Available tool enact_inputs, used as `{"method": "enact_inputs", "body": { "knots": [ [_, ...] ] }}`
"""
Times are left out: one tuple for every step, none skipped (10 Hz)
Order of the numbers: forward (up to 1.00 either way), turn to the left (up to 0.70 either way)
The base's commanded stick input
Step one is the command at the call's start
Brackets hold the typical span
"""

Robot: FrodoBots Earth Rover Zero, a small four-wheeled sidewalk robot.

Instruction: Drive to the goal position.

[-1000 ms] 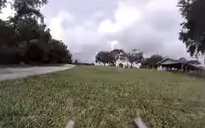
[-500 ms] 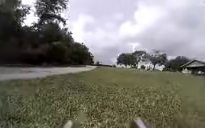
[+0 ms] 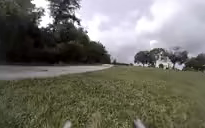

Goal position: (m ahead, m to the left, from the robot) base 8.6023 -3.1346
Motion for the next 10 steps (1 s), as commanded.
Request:
{"method": "enact_inputs", "body": {
  "knots": [
    [0.7,0.05],
    [0.7,0.0],
    [0.7,0.0],
    [0.7,0.0],
    [0.7,0.0],
    [0.7,0.0],
    [0.7,0.0],
    [0.7,0.0],
    [0.7,0.0],
    [0.7,0.0]
  ]
}}
